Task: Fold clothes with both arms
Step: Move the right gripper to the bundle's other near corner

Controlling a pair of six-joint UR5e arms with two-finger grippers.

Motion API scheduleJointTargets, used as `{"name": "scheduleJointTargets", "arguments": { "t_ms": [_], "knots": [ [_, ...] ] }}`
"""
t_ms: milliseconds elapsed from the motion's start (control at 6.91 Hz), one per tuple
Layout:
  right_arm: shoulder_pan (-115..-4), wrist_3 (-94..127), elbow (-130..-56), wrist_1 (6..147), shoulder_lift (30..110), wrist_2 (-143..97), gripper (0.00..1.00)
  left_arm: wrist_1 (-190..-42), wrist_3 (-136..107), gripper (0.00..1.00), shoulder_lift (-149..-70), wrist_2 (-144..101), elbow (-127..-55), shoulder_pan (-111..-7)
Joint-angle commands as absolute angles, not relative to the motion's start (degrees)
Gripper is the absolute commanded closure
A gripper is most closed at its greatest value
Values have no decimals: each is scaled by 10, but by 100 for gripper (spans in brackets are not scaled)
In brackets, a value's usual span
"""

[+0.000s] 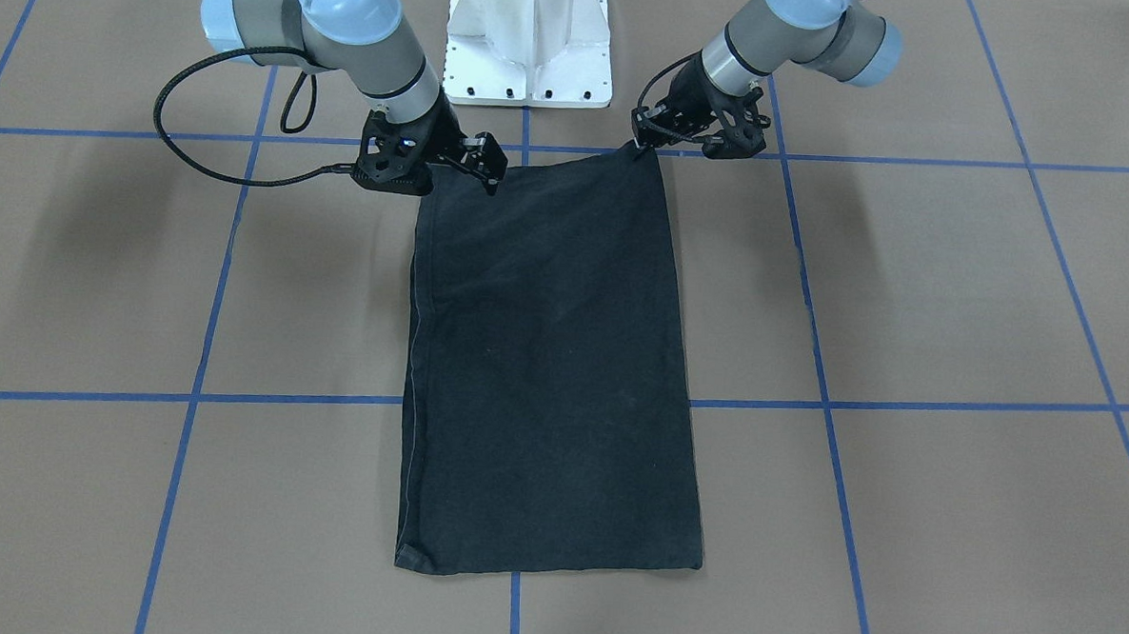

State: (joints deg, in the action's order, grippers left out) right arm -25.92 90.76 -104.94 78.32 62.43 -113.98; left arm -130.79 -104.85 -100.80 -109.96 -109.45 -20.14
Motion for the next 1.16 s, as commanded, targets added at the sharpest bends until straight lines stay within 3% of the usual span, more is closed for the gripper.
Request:
{"name": "scheduleJointTargets", "arguments": {
  "t_ms": [0, 289, 1013],
  "knots": [
    [-247, 908, -1058, 774, 647, -1122, 1, -1308, -1049, 100, -1009, -1100, -1094, -200],
    [-229, 938, -1057, 711, 672, -1103, 1, -1308, -1049, 100, -1009, -1099, -1094, -200],
    [-178, 943, -1047, 712, 682, -1078, 1, -1308, -1050, 100, -1009, -1098, -1094, -200]
  ]
}}
